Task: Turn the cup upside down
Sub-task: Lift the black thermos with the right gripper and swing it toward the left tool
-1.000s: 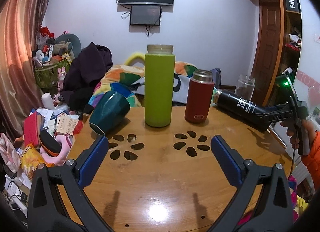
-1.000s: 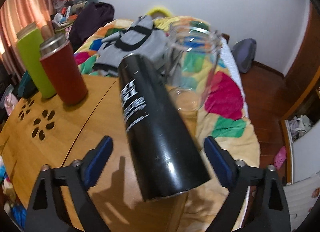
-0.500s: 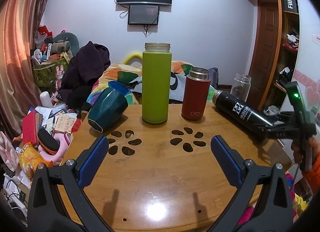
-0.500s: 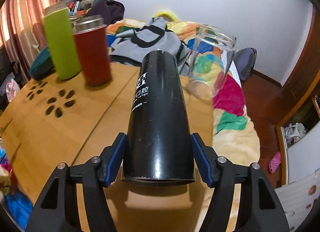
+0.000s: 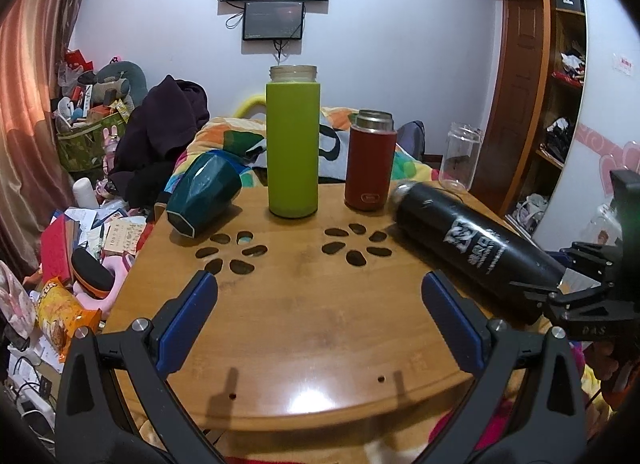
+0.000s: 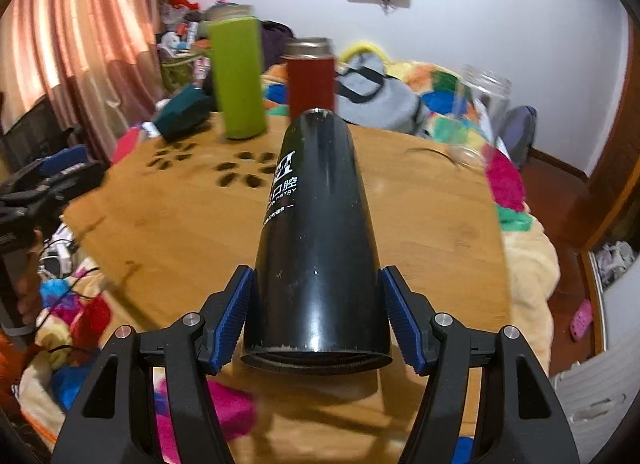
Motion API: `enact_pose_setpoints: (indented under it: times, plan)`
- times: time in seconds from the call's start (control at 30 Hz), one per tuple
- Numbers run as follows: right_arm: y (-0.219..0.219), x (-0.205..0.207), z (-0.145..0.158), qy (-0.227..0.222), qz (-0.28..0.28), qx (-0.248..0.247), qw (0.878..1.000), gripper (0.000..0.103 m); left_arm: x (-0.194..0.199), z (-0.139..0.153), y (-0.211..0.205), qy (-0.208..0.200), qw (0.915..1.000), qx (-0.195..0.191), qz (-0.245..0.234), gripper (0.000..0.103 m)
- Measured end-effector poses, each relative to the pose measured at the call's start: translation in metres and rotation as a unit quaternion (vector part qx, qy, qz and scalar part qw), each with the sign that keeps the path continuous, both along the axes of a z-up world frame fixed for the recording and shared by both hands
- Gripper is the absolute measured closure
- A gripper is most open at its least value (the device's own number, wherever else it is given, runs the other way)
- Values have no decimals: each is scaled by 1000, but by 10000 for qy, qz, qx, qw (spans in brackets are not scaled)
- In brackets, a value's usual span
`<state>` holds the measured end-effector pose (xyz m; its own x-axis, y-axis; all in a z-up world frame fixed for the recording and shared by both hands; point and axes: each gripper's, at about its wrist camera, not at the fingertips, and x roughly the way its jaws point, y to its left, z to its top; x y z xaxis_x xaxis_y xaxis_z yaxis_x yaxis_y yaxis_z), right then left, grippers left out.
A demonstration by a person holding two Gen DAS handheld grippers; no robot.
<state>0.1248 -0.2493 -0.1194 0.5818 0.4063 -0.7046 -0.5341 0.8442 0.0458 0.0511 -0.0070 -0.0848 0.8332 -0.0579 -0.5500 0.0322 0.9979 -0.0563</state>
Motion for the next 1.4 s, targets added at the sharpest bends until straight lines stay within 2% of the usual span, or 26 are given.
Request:
enact_pose_setpoints:
  times: [0.2,0.33,0.47,0.63,0.77,0.9,1.13,1.27,1.4]
  plan:
    - [39,-25,0,-97,615,-2,9981,42,-10,-3,-3,10,9998,203,2,0]
    - [55,-37,1,-132,914,10,9957,42,-8,-4,-3,45,9999,160,-36,0]
    - [59,-42,-2,-228,977,-84,9949,41,5,3,-6,-38,9998,2,-171,0]
    - [50,-42,-11,-7,969,84,9953,41,28,5,-19,-45,9987,-157,-486,0]
    - [44,-45,-16,53,856,179,9962,42,31,2,-23,-85,9988,90,-467,0]
    - [38,-45,-14,114,817,320,9961,42,21,-9,-11,1,9991,85,-423,0]
    - [38,-44,21,-216,857,306,9956,42,5,-34,-8,112,9981,317,-511,0]
    - [43,-42,34,-320,912,218,9951,42,6,-41,-28,-48,9957,571,-726,0]
    - [48,-46,43,-410,1008,76,9940,42,4,-42,-54,-396,9888,934,-1093,0]
